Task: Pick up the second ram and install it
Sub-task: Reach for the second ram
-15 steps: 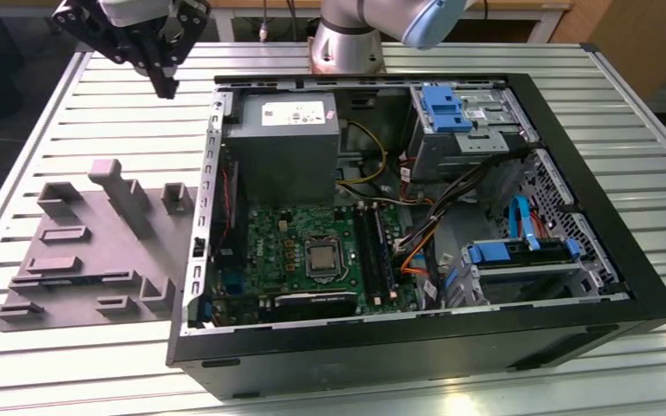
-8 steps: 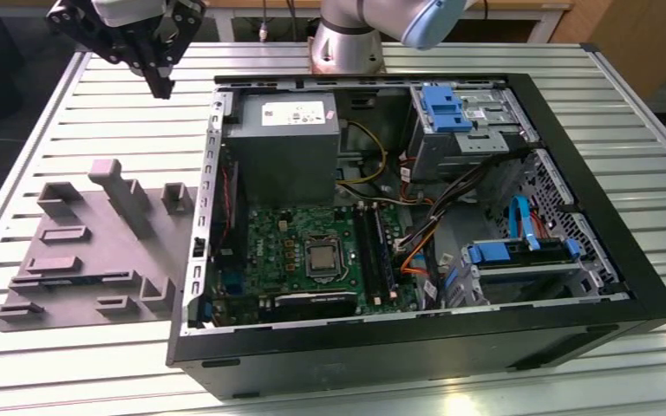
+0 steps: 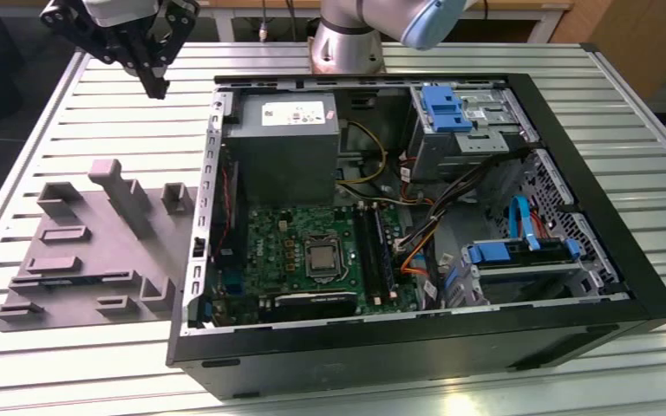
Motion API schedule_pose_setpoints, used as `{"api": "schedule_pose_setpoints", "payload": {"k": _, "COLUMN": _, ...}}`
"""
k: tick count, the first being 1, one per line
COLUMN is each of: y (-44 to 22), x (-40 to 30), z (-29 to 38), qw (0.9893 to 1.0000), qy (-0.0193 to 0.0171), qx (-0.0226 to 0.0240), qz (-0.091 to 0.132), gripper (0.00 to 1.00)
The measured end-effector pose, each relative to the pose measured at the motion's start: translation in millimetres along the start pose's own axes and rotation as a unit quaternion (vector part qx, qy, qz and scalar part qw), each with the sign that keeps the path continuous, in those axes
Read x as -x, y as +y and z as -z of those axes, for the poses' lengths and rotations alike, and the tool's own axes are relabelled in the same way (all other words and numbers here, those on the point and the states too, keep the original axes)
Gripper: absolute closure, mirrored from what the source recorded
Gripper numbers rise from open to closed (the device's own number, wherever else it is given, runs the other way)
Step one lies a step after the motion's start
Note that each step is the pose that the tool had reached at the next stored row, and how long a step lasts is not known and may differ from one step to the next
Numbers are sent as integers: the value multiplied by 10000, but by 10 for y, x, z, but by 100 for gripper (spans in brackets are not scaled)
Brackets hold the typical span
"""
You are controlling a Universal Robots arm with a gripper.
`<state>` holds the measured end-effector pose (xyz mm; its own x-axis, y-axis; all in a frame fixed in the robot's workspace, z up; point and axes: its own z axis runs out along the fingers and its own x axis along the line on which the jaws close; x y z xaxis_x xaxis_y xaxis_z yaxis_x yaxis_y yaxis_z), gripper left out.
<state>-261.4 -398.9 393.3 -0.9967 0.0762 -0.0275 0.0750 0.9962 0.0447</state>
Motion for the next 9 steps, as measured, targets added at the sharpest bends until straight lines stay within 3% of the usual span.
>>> {"api": "schedule_pose_setpoints", "payload": {"k": 9, "y": -5, "x": -68, "z": 2, "qw": 10000, "qy": -1, "qx": 0, "qz": 0, "gripper": 89}}
